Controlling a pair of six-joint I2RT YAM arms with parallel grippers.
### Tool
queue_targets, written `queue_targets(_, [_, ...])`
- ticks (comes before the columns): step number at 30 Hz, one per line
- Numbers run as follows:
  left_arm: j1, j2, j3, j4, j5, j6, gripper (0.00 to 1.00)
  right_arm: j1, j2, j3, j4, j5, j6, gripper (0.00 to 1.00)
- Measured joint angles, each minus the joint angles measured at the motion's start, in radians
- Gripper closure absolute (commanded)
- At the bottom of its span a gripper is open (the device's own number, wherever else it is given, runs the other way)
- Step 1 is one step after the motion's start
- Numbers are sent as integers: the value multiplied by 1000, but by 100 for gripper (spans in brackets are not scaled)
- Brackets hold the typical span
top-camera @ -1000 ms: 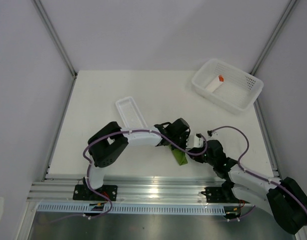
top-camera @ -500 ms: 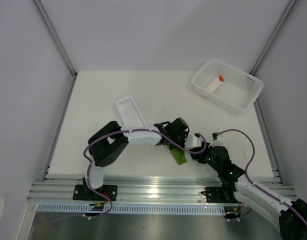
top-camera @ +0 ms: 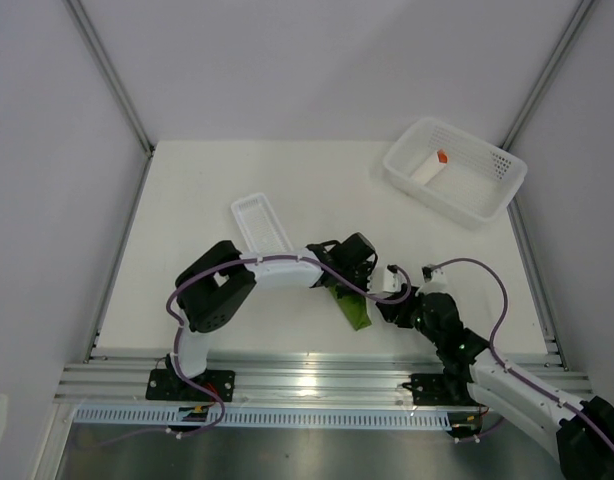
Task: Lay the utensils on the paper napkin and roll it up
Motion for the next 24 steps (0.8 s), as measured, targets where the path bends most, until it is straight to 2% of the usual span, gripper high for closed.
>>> queue_targets(6, [26,28,46,-16,-50,-47,93,13,-58,15,-44,-32,-50,49])
queue_targets(12, [32,43,69,-20,-90,-71,93,14,-9,32,-23,-45,-71,49])
queue_targets(18, [32,56,96,-47,-102,-88,91,30,16,32,43,-92,-110,49])
queue_targets(24, [32,61,106,-57,-105,-95,89,53,53,32,119,-53,-125,49])
